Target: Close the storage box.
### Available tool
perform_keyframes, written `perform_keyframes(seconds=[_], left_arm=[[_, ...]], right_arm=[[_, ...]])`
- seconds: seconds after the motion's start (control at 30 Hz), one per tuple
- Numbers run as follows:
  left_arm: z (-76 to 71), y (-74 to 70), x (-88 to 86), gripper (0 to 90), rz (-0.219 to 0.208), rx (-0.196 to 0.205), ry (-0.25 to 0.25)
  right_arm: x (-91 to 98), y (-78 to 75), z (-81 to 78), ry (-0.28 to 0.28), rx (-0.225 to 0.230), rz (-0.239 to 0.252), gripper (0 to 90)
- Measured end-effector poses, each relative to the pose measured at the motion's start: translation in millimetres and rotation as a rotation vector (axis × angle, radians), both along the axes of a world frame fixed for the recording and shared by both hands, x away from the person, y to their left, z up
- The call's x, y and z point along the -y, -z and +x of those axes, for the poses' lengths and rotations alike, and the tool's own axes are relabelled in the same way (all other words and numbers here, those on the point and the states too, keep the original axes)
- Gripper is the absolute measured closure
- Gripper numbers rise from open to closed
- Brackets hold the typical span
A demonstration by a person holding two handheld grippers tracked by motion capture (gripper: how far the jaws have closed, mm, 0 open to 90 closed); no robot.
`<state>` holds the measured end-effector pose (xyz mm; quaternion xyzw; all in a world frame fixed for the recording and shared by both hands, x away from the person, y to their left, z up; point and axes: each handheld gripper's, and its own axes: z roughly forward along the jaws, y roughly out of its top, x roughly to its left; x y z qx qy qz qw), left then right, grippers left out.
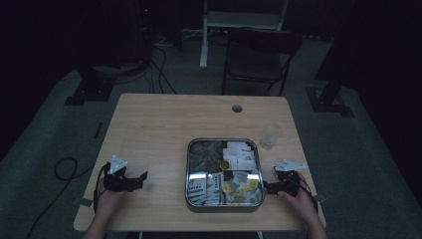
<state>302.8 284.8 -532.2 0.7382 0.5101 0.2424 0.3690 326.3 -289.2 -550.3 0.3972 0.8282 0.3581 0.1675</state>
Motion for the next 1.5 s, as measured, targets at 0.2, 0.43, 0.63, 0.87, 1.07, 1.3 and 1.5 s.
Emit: perform_keyframes(seconds=[0.2, 0.43, 0.63, 0.87, 1.07, 1.3, 1.5], left_arm=[[-8.3, 2.5, -6.4, 0.4, 0.018, -0.01, -0.069], [-10.9, 6.1, -7.3, 0.4, 0.041, -0.022, -0.156], [-11.6, 8.6, -11.8, 0.4, 0.068, -0.036, -0.203], [-10.4, 11.5, -15.3, 0.4, 0.122, -0.045, -0.242], [-8.1, 12.0, -18.5, 0.4, 0.094, -0.074, -0.26], [-4.9, 13.1, -18.5, 0.4, 0.096, -0.11, -0.264], [-5.3, 13.1, -18.6, 0.4, 0.097, -0.105, -0.279]], right_arm=[[0.0, -0.1, 0.0, -0.001, 0.0, -0.001, 12.4], [0.0, 0.0, 0.0, -0.001, 0.0, 0.0, 12.4], [-0.1, 0.1, 0.0, 0.0, 0.001, 0.001, 12.4], [-0.1, 0.1, 0.0, 0.0, 0.001, 0.001, 12.4], [-0.1, 0.1, 0.0, 0.0, 0.002, 0.001, 12.5], [-0.1, 0.2, 0.0, 0.0, 0.002, 0.001, 12.5], [-0.1, 0.2, 0.0, 0.0, 0.002, 0.001, 12.4]])
